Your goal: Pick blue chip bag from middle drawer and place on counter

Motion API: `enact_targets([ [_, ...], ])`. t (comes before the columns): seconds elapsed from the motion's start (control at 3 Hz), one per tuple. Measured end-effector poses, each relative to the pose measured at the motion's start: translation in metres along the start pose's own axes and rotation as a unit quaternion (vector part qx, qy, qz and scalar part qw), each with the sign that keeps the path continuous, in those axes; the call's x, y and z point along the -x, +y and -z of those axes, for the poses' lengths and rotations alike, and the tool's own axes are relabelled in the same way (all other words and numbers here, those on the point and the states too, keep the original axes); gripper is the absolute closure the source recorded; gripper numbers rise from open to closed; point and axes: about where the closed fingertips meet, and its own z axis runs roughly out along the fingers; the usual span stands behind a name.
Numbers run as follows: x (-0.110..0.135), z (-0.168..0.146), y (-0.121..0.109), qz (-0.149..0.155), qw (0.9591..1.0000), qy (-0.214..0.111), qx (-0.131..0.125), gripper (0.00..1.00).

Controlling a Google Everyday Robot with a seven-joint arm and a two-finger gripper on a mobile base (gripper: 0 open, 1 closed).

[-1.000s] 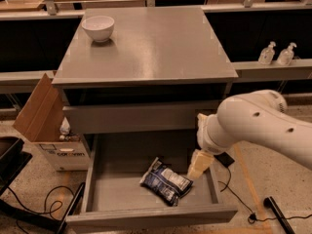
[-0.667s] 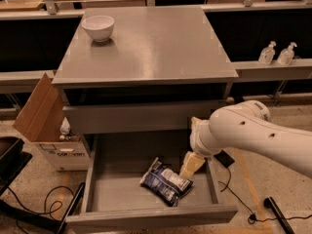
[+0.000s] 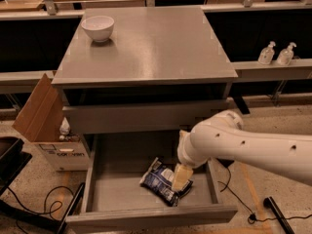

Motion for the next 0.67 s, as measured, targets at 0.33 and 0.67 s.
enact_targets([
  [0.33, -0.008, -0.057, 0.026, 0.006, 0.9997, -0.003, 0.025, 0.00],
  [0.67, -0.017, -0.112, 0.035, 0.006, 0.9994, -0.013, 0.033, 0.00],
])
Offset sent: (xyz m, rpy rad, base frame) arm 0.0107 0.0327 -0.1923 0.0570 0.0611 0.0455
